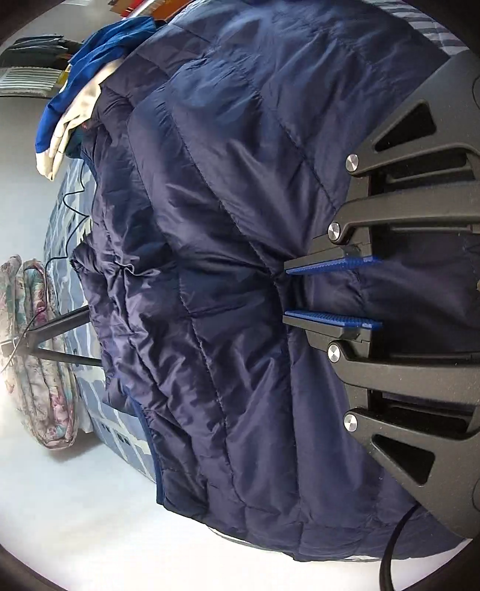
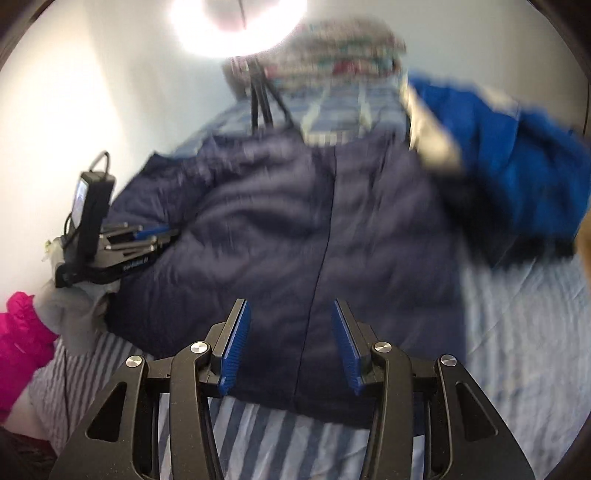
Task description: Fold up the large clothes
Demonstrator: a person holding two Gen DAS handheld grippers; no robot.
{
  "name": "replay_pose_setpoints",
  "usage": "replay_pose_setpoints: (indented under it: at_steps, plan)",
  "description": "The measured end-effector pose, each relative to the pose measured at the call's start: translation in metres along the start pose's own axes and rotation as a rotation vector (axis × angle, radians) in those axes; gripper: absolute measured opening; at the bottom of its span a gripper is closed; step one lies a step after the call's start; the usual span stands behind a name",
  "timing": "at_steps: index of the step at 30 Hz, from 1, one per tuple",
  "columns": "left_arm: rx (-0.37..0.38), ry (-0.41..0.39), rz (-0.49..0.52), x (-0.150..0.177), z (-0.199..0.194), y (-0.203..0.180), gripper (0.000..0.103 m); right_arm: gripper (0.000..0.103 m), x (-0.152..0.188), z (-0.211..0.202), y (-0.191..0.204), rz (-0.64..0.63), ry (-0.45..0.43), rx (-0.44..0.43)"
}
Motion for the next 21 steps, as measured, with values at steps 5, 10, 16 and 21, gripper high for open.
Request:
replay_pose_setpoints:
  at_steps: [5, 10, 16, 21]
  plan:
    - [0.045, -0.043, -0.047, -0.021, -0.022, 0.003, 0.020, 0.044, 0.022, -0.016, -0.016, 0.103, -0.033, -0.008]
    - [0.039, -0.108, -0.169, -0.067, -0.023, 0.014, 0.020, 0.049, 0.026, -0.049, -0.051, 0.302, -0.101, 0.092]
    - [-0.007, -0.074, -0.195, -0.091, 0.027, 0.015, 0.020, 0.061, 0.047, -0.059, -0.080, 0.490, -0.065, 0.224]
    - [-0.014, 0.039, -0.187, -0.068, 0.077, 0.009, 0.020, 0.061, 0.055, -0.042, -0.079, 0.536, -0.016, 0.196]
Point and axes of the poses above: each gripper's, at about its wrist camera, not at the fingertips, and z roughly the way its jaws point, y to its left, x to its underside, the point moved 9 cm from there along z, roughly the way its jaws point, and after that the axes turned 11 degrees about -y, right-handed, at the moved point
